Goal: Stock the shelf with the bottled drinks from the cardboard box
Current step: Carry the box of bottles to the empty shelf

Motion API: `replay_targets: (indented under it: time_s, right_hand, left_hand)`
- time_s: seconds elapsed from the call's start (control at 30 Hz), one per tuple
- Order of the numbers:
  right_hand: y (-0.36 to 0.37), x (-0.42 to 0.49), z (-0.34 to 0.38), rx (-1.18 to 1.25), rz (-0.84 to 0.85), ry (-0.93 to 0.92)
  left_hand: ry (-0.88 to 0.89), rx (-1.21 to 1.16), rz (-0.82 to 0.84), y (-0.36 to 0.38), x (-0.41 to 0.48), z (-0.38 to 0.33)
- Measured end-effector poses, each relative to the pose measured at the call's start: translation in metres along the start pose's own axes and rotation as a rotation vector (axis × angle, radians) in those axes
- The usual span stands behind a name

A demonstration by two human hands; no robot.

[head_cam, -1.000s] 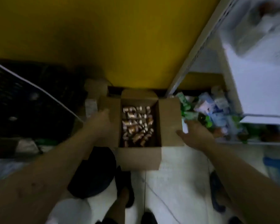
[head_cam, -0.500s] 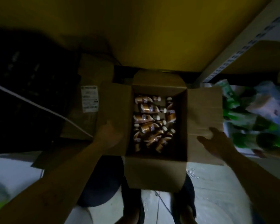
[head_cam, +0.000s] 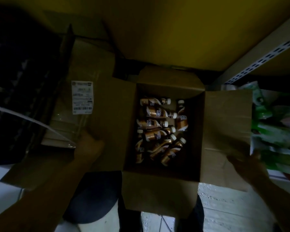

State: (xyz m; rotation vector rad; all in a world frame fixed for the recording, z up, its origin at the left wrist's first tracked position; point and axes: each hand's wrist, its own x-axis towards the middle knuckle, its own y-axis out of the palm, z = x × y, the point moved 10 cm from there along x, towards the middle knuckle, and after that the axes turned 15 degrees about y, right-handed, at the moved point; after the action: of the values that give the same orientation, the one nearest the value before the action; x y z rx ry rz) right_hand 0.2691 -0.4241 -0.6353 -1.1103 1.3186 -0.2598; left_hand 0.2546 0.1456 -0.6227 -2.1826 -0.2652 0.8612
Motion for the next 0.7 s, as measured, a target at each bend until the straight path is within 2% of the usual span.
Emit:
replay_targets:
  time_s: [0.07, 0.17, 0.3, 0.47, 0.7]
  right_hand:
    - [-0.006, -0.006, -0.002, -0.039, -0.011, 0.0]
    - [-0.018, -0.037, 0.011, 0.104, 0.006, -0.097]
    - [-0.005, -0.075, 0.054, -0.087, 0.069, -0.298]
    - [0.01, -0.087, 0.079, -0.241, 0.065, -0.284]
    - [0.006, -0.09, 0.086, -0.427, 0.007, -0.29]
  left_hand:
    - [0.098, -0.032, 0.006, 0.001, -0.011, -0.021]
    - [0.194, -0.01, 0.153, 0.02, -0.026, -0.054]
    - [0.213, 0.062, 0.228, 0.041, -0.034, -0.081]
    - [0.248, 0.278, 0.279, 0.064, -0.035, -0.107]
    - [0.177, 0.501, 0.403, 0.072, -0.026, -0.108]
